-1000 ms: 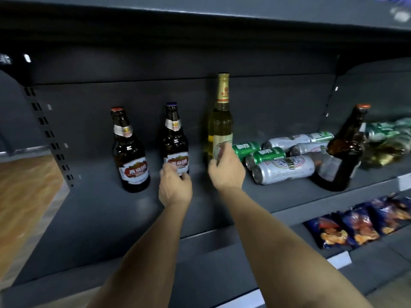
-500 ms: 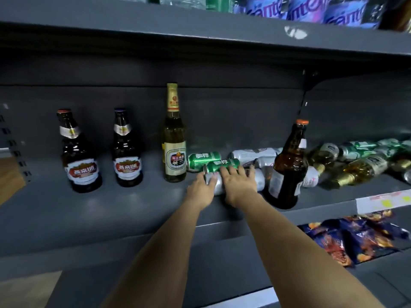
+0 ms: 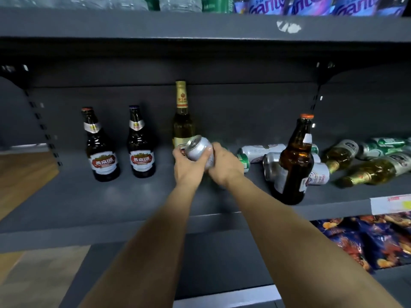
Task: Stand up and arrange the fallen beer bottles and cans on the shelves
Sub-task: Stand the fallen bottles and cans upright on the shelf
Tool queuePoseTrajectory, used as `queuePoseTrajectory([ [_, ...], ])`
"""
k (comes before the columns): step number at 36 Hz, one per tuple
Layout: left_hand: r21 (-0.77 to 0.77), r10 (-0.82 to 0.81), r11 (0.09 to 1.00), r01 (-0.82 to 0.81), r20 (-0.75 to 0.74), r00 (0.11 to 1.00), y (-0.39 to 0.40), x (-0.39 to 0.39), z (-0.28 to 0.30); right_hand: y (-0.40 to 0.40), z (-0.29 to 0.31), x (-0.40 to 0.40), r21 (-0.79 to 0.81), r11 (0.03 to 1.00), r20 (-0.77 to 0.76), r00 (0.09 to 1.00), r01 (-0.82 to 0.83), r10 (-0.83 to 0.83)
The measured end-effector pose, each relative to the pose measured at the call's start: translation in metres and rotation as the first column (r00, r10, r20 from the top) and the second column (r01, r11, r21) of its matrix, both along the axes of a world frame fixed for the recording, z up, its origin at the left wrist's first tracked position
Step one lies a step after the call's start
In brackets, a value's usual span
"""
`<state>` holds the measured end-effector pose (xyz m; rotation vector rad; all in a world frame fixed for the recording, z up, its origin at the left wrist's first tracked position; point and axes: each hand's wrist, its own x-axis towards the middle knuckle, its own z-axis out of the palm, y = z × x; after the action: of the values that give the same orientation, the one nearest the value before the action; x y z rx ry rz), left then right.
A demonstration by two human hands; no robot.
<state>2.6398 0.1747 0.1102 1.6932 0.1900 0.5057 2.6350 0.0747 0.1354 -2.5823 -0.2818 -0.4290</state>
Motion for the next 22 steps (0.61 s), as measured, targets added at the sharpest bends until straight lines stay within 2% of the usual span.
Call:
queuePoseTrajectory([
  [4,-0.012,-0.048,0.999,0.048,-0.066,0.997,0.017,-0.001,0.002,0.024,0.004,0.0,0.314,0.949,-0.025,0.999,-0.035,0.045],
  [9,-0.002,-0.046,0.999,0.046,-0.054,0.997,0.05,0.001,0.014,0.06,0.004,0.003,0.51,0.859,-0.08,0.991,-0.054,0.11],
  [22,0.046,0.12,0.992,-0.119,-0.024,0.993,0.119,0.009,0.009,0.137,-0.011,0.025,0.554,0.824,-0.087,0.976,-0.12,0.201],
])
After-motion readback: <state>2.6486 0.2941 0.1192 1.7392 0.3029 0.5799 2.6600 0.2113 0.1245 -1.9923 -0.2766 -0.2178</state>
